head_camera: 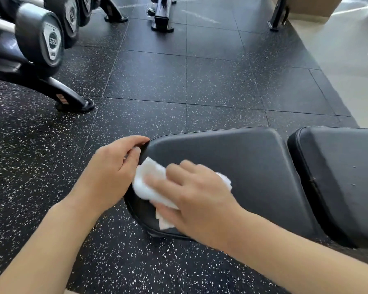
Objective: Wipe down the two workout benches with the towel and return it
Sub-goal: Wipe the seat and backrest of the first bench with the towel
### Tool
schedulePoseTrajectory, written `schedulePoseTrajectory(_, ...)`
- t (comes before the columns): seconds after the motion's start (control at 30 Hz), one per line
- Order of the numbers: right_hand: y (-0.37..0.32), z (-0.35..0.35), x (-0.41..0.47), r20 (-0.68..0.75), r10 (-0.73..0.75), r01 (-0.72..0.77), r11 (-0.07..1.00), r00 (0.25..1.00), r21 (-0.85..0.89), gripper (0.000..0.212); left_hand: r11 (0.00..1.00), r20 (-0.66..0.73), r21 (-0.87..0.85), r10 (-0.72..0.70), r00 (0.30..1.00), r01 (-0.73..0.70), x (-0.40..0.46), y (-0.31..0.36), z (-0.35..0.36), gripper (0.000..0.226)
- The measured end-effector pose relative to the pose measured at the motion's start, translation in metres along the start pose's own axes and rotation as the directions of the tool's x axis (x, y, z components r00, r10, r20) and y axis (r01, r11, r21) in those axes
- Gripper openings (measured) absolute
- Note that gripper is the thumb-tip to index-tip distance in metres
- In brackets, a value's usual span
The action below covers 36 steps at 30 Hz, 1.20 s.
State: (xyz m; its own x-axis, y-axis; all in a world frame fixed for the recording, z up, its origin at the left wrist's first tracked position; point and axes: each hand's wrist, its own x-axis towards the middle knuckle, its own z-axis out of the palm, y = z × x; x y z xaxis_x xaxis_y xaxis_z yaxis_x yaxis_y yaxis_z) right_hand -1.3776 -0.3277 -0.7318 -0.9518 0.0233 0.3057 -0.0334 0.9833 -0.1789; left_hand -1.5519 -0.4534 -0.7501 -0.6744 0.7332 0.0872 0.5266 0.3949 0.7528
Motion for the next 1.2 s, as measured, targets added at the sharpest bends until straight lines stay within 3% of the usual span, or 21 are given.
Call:
schedulePoseTrajectory(0.1, 0.025, -0.009, 0.002, 0.077, -0.027, 0.024, 0.999, 0.997, 0.036, 0.034, 1.0, 0.0, 0.005, -0.02, 1.0, 0.02, 0.001, 0.002, 0.001, 0.032)
schedulePoseTrajectory(0.17, 0.063, -0.019, 0.009, -0.011, 0.168, -0.168, 0.986, 0.986, -0.01, 0.035, 1.0, 0.002, 0.008, -0.024, 1.0, 0.024, 0.0, 0.002, 0.001, 0.031)
schedulePoseTrajectory(0.27, 0.115, -0.032, 0.014, -0.124, 0.465, -0.472, 0.881, 0.876, -0.027, 0.03, 1.0, 0.015, -0.006, -0.025, 1.0, 0.025, -0.003, 0.002, 0.0, 0.031)
schedulePoseTrajectory(0.33, 0.117, -0.03, 0.015, -0.127, 0.508, -0.516, 0.855, 0.852, -0.04, 0.029, 1.0, 0.025, -0.01, -0.02, 0.999, 0.021, -0.004, 0.001, 0.0, 0.032)
schedulePoseTrajectory(0.4, 0.089, -0.026, 0.018, -0.108, 0.443, -0.45, 0.891, 0.89, -0.06, 0.029, 1.0, 0.022, 0.004, -0.01, 1.0, 0.01, -0.004, 0.0, -0.002, 0.033)
schedulePoseTrajectory(0.5, 0.03, -0.011, 0.013, -0.063, 0.115, -0.118, 0.992, 0.991, -0.05, 0.037, 1.0, 0.015, 0.009, -0.004, 1.0, 0.004, -0.001, -0.002, -0.004, 0.035)
schedulePoseTrajectory(0.6, -0.001, -0.005, 0.006, 0.088, -0.086, 0.079, 0.994, 0.992, 0.079, 0.036, 1.0, 0.024, -0.002, -0.009, 1.0, 0.009, 0.001, -0.003, -0.004, 0.036)
schedulePoseTrajectory(0.67, 0.015, -0.006, 0.012, 0.09, -0.054, 0.048, 0.996, 0.994, 0.069, 0.034, 1.0, 0.02, -0.011, -0.01, 1.0, 0.01, -0.001, -0.004, -0.006, 0.034)
schedulePoseTrajectory(0.77, 0.055, -0.018, 0.025, 0.023, 0.215, -0.215, 0.976, 0.976, 0.013, 0.035, 0.999, 0.04, -0.027, -0.026, 0.999, 0.027, -0.003, -0.004, -0.006, 0.031)
schedulePoseTrajectory(0.87, 0.064, -0.014, 0.038, -0.008, 0.324, -0.324, 0.946, 0.946, -0.014, 0.03, 0.999, 0.06, -0.034, -0.034, 0.998, 0.036, -0.008, -0.009, -0.012, 0.03)
schedulePoseTrajectory(1.1, 0.001, 0.0, 0.05, 0.106, 0.062, -0.066, 0.997, 0.992, 0.034, 0.033, 0.999, 0.182, -0.046, 0.0, 0.983, 0.008, -0.022, -0.022, -0.032, 0.02)
schedulePoseTrajectory(1.2, 0.0, -0.001, 0.05, 0.167, 0.041, -0.05, 0.998, 0.985, 0.05, 0.037, 0.999, 0.187, -0.036, 0.008, 0.982, -0.001, -0.023, -0.026, -0.038, 0.024)
